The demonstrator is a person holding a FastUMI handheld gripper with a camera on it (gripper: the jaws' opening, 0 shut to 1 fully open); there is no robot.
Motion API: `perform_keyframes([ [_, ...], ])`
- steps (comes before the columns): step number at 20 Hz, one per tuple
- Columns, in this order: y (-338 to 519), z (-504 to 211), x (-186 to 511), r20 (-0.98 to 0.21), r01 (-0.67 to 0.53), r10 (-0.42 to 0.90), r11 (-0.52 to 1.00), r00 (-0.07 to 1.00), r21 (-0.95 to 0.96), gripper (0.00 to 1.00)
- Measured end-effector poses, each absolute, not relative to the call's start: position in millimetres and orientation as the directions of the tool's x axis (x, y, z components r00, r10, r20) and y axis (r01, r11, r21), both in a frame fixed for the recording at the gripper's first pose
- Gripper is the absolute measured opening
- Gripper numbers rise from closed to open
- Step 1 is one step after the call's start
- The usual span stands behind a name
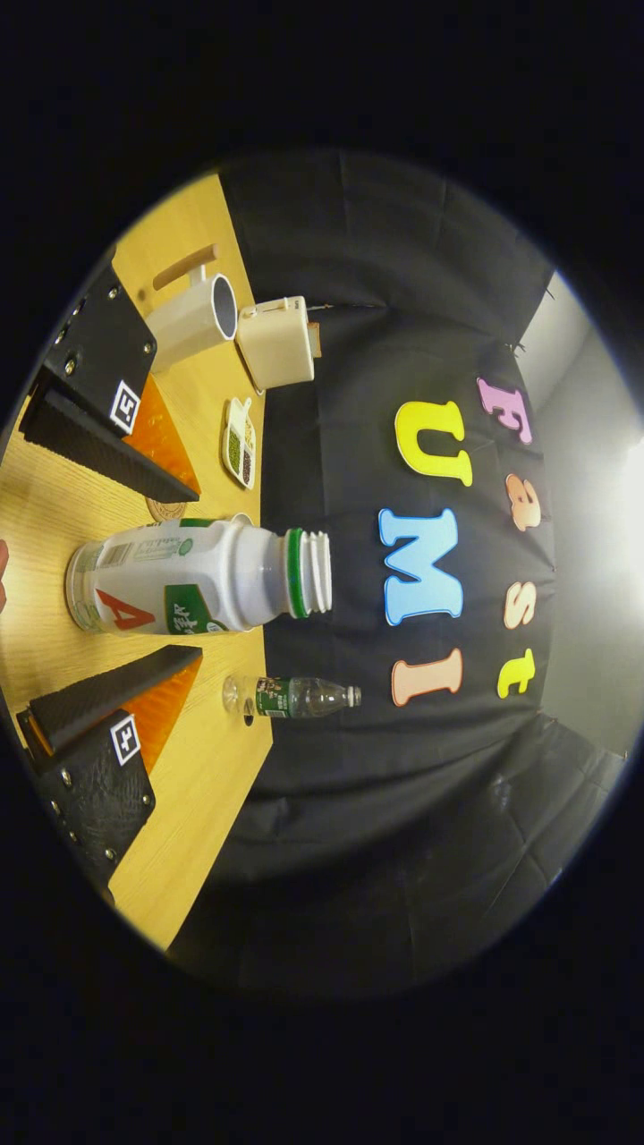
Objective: Take the bottle from table, then pour the juice into the cup, finally place the bottle on the coaster
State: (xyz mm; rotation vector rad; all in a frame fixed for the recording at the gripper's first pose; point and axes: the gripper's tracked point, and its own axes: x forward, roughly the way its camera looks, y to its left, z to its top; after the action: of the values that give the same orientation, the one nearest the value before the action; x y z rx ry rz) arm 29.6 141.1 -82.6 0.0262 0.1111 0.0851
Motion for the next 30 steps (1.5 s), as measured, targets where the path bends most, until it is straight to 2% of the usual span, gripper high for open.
perform_keyframes([
  [11, 145.9, -86.3, 53.0, -0.088, 0.036, -0.033, 0.999, 0.996, 0.033, 0.97],
  [13, 142.9, -87.4, 54.5, -0.095, 0.054, -0.053, 0.998, 0.994, 0.015, 0.88],
  [14, 143.8, -90.4, 59.9, -0.094, 0.056, -0.054, 0.998, 0.994, 0.018, 0.74],
  [21, 150.3, -76.3, 51.9, -0.086, 0.02, -0.022, 0.999, 0.996, -0.029, 0.71],
  [30, 175.1, -68.2, 47.7, -0.103, -0.079, 0.054, 0.964, 0.993, -0.252, 0.71],
])
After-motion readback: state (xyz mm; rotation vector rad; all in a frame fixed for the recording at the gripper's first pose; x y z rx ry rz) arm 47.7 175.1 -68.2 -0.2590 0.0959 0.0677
